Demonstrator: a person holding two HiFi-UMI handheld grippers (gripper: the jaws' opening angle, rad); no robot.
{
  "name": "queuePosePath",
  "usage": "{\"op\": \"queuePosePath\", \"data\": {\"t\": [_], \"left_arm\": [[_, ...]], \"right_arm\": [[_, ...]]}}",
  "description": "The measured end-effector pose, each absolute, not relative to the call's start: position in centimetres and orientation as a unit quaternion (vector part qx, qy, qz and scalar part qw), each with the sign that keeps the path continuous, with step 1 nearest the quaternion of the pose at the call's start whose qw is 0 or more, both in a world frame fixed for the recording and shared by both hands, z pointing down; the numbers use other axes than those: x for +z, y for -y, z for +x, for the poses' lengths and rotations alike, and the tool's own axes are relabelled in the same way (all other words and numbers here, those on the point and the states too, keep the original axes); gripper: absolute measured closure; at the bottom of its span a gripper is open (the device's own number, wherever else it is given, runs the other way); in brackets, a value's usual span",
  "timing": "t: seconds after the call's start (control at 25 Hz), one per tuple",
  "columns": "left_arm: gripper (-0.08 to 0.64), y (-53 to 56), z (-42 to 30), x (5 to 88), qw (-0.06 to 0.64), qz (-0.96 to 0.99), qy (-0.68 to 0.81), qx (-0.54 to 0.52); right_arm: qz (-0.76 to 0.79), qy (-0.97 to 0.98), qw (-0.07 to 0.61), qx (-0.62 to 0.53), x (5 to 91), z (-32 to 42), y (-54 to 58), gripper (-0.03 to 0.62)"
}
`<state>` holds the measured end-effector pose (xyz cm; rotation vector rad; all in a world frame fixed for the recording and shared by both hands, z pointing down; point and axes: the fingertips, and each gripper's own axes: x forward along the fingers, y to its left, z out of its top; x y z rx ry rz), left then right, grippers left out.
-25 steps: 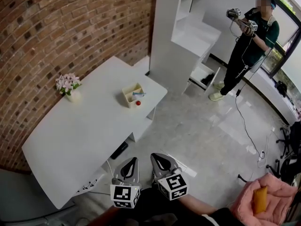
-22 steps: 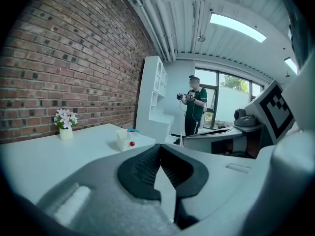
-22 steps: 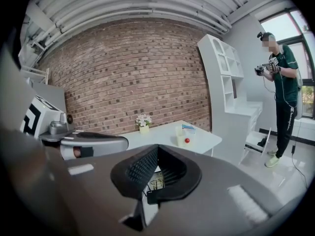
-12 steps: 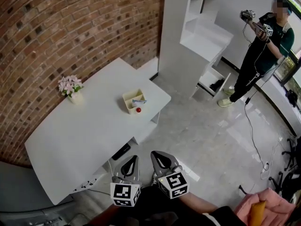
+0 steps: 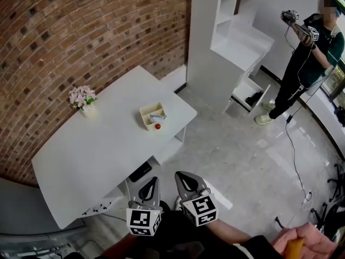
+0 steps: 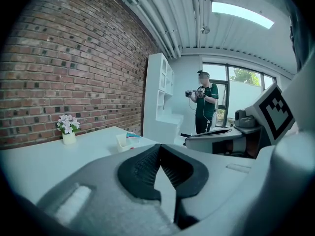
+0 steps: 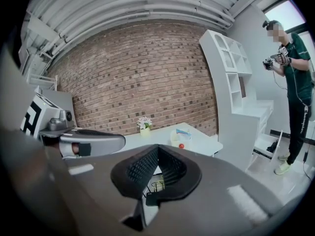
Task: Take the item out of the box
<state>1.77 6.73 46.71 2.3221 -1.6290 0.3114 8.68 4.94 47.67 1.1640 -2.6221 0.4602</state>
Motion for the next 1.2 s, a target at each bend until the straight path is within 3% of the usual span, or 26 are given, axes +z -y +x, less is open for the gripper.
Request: {"op": "queuePosePath", "data": {"t": [1.2], "left_arm": [[0.555, 4.7, -0.7, 49.0, 0.173, 0.819, 0.535, 0.113]], "right_arm": [[0.413, 0.883, 0.152, 0.166, 49.6, 5.4, 5.3, 0.591]]}}
